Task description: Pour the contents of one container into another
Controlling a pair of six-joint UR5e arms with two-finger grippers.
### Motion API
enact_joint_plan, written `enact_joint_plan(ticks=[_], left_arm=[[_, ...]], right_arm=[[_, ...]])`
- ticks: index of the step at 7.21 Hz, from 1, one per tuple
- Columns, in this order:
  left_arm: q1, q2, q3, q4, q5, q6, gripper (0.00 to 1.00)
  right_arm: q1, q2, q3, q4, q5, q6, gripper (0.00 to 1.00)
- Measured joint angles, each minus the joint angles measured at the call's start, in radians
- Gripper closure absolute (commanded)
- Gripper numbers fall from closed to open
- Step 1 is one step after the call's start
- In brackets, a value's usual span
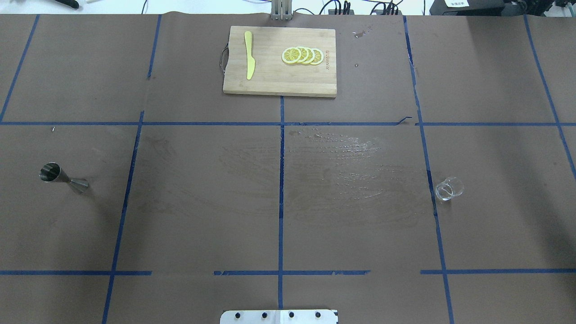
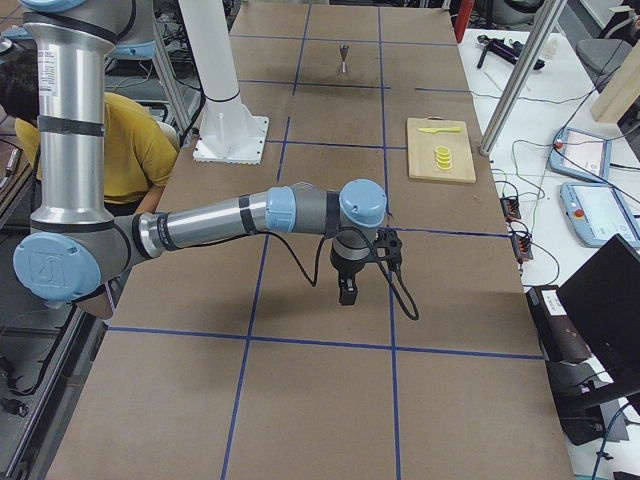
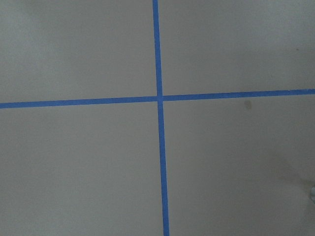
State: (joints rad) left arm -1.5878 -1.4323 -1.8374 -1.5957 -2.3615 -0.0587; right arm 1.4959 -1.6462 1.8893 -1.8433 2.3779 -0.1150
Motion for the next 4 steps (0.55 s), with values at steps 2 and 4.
enact_joint_plan(ticks=[2, 4], left_arm=[[0.000, 0.002, 0.002, -0.032, -0.001, -0.003, 0.00], [-0.001, -0.002, 0.001, -0.050, -0.001, -0.003, 0.00]], right_arm=[[-0.012, -0.027, 0.001, 0.044, 0.002, 0.002, 0.00], [-0.015, -0.044, 0.005, 0.091, 0.002, -0.005, 0.00]])
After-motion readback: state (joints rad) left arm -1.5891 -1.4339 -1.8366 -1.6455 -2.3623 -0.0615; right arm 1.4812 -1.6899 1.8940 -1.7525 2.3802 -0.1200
